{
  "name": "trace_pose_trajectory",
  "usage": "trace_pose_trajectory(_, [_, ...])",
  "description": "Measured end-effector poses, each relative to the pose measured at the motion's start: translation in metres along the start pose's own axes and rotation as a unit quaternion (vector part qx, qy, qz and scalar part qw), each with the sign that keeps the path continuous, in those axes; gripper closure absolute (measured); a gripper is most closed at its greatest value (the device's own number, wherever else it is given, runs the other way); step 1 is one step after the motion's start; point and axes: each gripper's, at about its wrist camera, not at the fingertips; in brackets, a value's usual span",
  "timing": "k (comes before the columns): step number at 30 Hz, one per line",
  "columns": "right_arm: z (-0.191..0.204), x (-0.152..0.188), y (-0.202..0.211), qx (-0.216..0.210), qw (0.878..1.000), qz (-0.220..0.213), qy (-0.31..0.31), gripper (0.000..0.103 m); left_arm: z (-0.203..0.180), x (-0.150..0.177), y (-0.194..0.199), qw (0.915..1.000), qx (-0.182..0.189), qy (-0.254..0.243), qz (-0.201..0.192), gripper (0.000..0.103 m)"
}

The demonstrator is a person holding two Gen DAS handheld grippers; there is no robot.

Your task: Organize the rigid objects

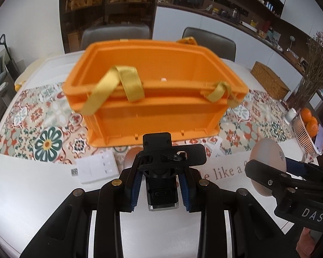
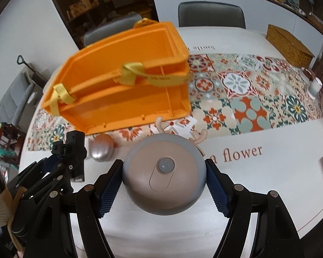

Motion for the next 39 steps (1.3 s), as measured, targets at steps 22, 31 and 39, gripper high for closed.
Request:
trace_pose_trajectory(22, [0.045, -0.037, 0.041, -0.059, 0.996, -0.058, 0.021, 0.028, 0.03, -0.048, 0.045, 0.9975, -0.036, -0.004, -0.061, 0.071])
trace_pose_trajectory(31, [0.061, -0.055, 0.049, -0.077, 0.994, -0.073, 0.031, 0.028, 0.039, -0.068, 0.055, 0.9959, -0.043, -0.005, -0.08, 0.071])
trace_pose_trajectory(39, [0.07, -0.074, 0.047, -0.076, 0.993, -0.079, 0.035, 0.028, 0.047, -0.089, 0.05, 0.9957, -0.041, -0.007, -0.083, 0.071])
Point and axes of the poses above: each gripper's, at about its wrist camera, not at the fingertips, and y roughly against the way its jaws point, z to its left, x to its underside, and after that the axes turned 15 degrees about -y, right-handed
